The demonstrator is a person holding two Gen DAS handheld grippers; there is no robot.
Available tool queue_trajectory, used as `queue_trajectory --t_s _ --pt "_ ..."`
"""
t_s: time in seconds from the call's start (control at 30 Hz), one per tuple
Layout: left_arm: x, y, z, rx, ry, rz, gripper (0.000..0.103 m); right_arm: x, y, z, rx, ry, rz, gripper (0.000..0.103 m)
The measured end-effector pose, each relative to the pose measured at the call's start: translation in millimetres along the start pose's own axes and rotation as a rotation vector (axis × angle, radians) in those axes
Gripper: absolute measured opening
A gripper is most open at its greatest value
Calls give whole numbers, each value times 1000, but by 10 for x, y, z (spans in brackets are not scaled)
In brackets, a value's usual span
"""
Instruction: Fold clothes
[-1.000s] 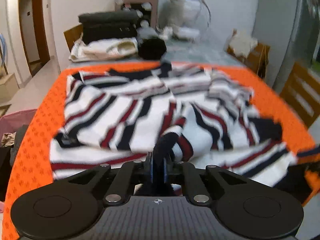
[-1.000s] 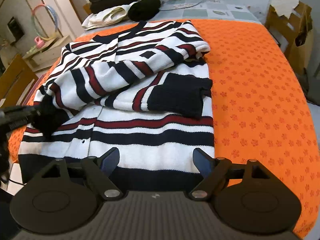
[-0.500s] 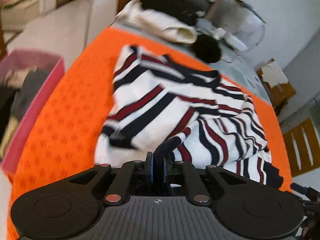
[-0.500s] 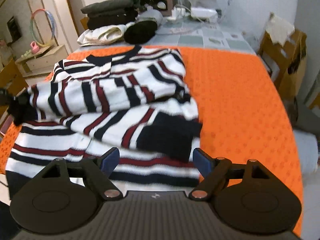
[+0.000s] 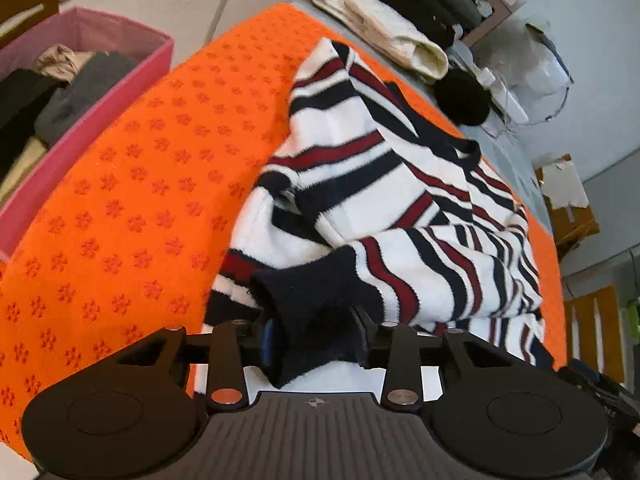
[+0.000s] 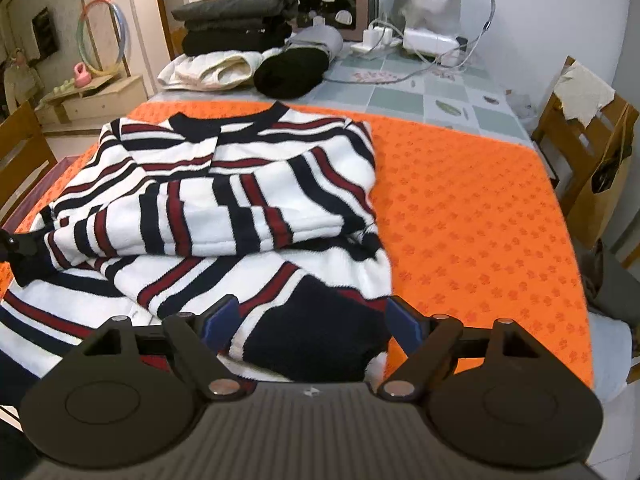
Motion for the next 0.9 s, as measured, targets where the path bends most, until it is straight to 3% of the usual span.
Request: queue_trajectory --t_s 0.03,0.07,0.17,0.3,0.43,0.5,0.63,0.8,0.9 --pt "4 4 15 16 5 -5 10 -15 -26 -14 -7 3 0 85" --pt "28 31 53 8 -13 9 8 -29 -50 -25 -13 5 0 85" --pt "114 142 255 -7 -136 99 7 -50 -100 -33 -25 5 3 85" --pt "-45 268 448 -11 -176 219 7 -48 -138 -35 -32 4 -6 85" --pt "-259 60 202 -124 -32 159 9 -55 -179 -59 -40 4 -9 85" --pt "-273 -46 136 -134 3 120 12 -69 -172 -72 -39 4 -6 85" --pt "-181 -66 188 -56 50 14 27 -144 -62 -73 -18 18 17 85" --pt "-133 -50 243 3 83 -41 28 -205 217 -194 20 48 9 85" --pt "-125 -38 309 39 86 -43 35 -151 432 -364 42 47 -26 85"
Point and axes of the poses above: each gripper's, at about its wrist camera, not at the fingertips, and z roughly against the way its jaws point, x to its right, y to its top, the point moved 9 cm from there along -z, roughly the way its jaws point, and after that the axes turned 5 degrees about -z, right-handed, at the moved point
